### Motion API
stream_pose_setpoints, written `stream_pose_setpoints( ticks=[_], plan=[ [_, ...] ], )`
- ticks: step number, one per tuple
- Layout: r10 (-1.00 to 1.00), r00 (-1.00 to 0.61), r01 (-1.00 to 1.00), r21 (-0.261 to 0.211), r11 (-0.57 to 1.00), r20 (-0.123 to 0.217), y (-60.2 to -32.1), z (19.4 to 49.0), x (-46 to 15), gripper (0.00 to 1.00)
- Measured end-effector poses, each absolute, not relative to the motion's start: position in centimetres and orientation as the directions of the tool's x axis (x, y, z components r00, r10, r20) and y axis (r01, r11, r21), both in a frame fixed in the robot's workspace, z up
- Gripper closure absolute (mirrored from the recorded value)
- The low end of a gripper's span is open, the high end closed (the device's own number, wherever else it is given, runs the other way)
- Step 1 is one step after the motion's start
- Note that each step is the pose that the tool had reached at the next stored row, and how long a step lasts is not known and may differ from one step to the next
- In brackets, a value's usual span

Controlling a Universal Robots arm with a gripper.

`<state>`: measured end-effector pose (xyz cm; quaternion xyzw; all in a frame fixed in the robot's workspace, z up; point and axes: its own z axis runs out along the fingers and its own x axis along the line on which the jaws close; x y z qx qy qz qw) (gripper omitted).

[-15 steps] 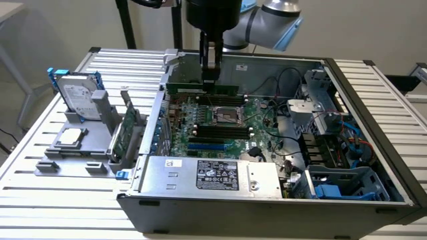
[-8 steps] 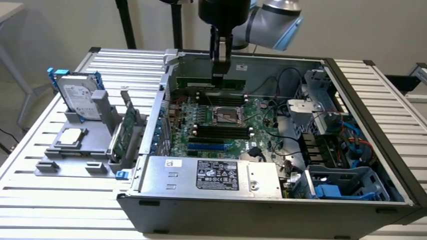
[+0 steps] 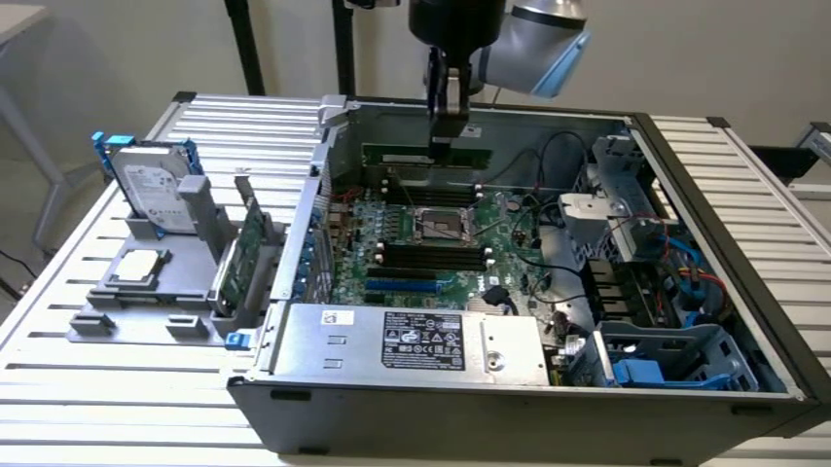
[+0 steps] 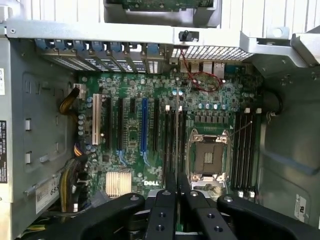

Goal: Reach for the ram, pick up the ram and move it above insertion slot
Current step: 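Pick up the ram and move it above insertion slot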

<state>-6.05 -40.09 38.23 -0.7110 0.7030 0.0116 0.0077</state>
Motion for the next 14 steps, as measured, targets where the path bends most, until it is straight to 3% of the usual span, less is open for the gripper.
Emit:
stream_pose_setpoints(
  ticks=[14],
  plan=[
    [-1.0,0.006,-1.0,0.005,-0.006,-0.027,-39.29,37.91,-5.64,0.87]
  ],
)
